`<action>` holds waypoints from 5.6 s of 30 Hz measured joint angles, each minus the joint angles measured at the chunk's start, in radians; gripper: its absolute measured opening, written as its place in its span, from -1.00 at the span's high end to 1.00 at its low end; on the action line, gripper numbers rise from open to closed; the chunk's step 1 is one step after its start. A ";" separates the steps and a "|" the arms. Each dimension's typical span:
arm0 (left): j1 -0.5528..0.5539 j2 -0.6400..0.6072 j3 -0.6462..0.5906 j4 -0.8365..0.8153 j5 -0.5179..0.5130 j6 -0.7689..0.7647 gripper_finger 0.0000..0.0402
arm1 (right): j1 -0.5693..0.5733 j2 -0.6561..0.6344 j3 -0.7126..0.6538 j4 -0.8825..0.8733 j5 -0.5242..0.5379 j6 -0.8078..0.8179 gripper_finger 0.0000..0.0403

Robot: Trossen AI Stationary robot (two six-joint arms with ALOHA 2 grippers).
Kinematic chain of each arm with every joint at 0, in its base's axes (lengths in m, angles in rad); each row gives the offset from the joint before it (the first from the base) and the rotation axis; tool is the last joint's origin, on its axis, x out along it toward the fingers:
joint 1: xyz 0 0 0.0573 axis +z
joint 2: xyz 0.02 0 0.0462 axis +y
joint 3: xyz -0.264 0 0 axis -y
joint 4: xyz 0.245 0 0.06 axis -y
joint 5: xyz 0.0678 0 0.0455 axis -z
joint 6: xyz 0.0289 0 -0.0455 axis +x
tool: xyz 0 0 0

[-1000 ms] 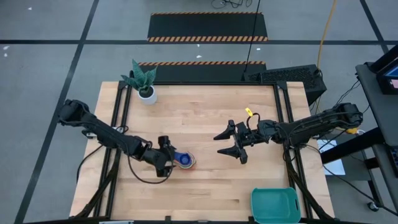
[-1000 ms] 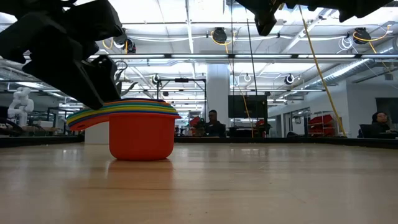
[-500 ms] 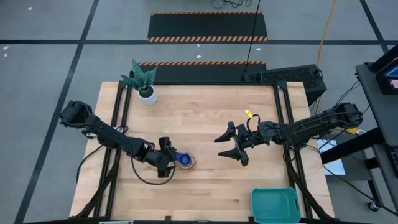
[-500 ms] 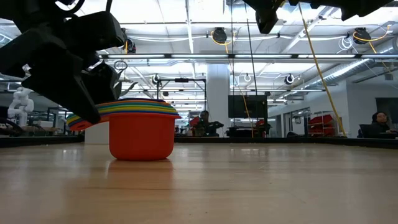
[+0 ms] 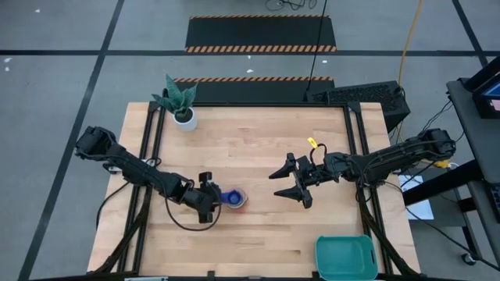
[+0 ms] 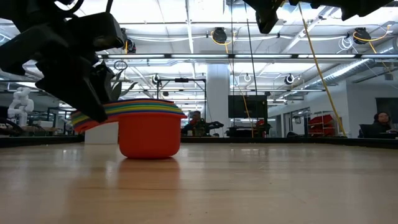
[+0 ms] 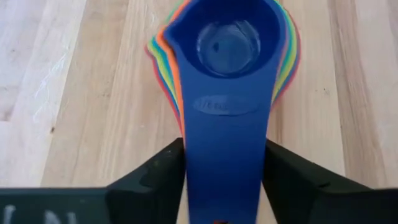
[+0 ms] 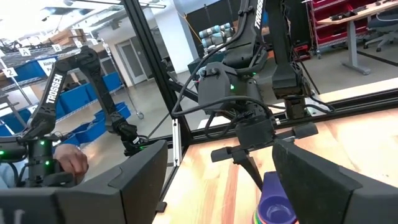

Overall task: Nest measuring cups in basket
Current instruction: Stack the dark blue measuring cup on top of the orange measuring cup, then put the nested measuring cups into the green bin

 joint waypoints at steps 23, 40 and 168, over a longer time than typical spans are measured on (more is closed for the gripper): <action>-0.047 -0.001 -0.001 -0.076 -0.043 -0.106 -0.60 | 0.000 0.000 0.000 0.000 0.000 -0.004 -0.40; -0.037 -0.001 -0.019 -0.082 -0.043 -0.108 0.05 | 0.000 0.000 0.001 0.000 0.000 -0.007 -0.40; 0.124 -0.002 0.015 0.091 -0.049 0.250 0.80 | 0.137 0.137 0.023 -0.496 0.569 0.079 -0.40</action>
